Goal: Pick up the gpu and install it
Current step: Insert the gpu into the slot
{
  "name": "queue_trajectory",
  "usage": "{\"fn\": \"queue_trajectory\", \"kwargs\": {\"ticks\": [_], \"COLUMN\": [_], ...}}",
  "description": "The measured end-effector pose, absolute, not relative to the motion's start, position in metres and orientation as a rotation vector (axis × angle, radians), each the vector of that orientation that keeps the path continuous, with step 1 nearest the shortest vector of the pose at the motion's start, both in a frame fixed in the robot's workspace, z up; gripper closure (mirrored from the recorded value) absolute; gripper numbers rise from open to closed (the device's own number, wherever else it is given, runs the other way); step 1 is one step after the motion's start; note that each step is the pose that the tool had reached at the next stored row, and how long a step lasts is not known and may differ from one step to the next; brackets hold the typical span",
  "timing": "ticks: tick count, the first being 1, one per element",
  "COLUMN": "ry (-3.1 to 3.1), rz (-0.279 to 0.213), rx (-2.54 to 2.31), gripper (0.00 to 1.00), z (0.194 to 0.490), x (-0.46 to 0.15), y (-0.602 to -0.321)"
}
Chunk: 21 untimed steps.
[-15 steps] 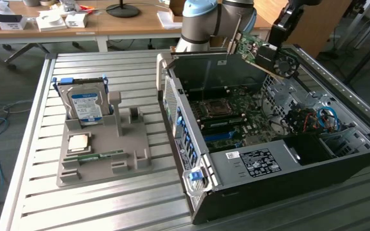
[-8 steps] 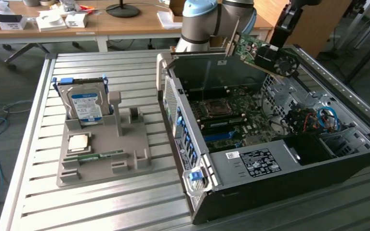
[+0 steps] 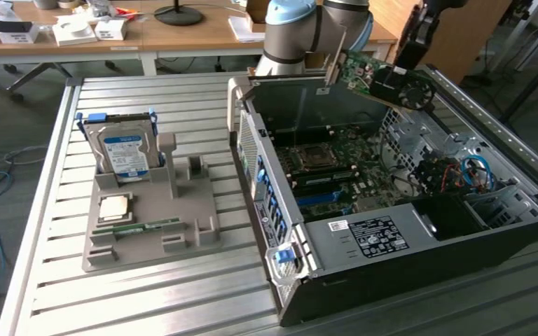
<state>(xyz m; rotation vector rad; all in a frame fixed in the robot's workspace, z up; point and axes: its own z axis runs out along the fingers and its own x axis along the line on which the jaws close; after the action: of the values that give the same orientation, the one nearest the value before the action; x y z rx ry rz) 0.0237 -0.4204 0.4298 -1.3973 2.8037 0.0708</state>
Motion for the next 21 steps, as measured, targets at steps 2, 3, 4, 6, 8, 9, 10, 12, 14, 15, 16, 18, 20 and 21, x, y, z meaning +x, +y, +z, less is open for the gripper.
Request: {"fn": "queue_trajectory", "kwargs": {"ticks": [2, 3, 4, 6, 8, 9, 10, 12, 14, 15, 16, 18, 20, 21], "ry": [2.781, 2.770, 2.759, 2.736, 2.711, 2.699, 2.686, 2.662, 2.636, 2.623, 2.610, 2.584, 2.557, 2.543], "rz": [0.071, 0.071, 0.071, 0.071, 0.072, 0.072, 0.072, 0.072, 0.072, 0.072, 0.072, 0.072, 0.072, 0.072], "rx": [-1.443, -1.465, -1.487, -1.531, -1.576, -1.597, -1.618, -1.659, -1.702, -1.723, -1.743, -1.783, -1.821, -1.842], "gripper": [0.73, 0.73, 0.73, 0.73, 0.73, 0.73, 0.73, 0.73, 0.73, 0.73, 0.73, 0.73, 0.73, 0.73], "z": [0.4298, 0.4298, 0.4298, 0.4298, 0.4298, 0.4298, 0.4298, 0.4298, 0.4298, 0.4298, 0.4298, 0.4298, 0.4298, 0.4298], "x": [0.0237, 0.0237, 0.0237, 0.0237, 0.0237, 0.0237, 0.0237, 0.0237, 0.0237, 0.0237, 0.0237, 0.0237, 0.0237, 0.0237], "y": [-0.4204, -0.4204, -0.4204, -0.4204, -0.4204, -0.4204, -0.4204, -0.4204, -0.4204, -0.4204, -0.4204, -0.4204, -0.4204, -0.4204]}}
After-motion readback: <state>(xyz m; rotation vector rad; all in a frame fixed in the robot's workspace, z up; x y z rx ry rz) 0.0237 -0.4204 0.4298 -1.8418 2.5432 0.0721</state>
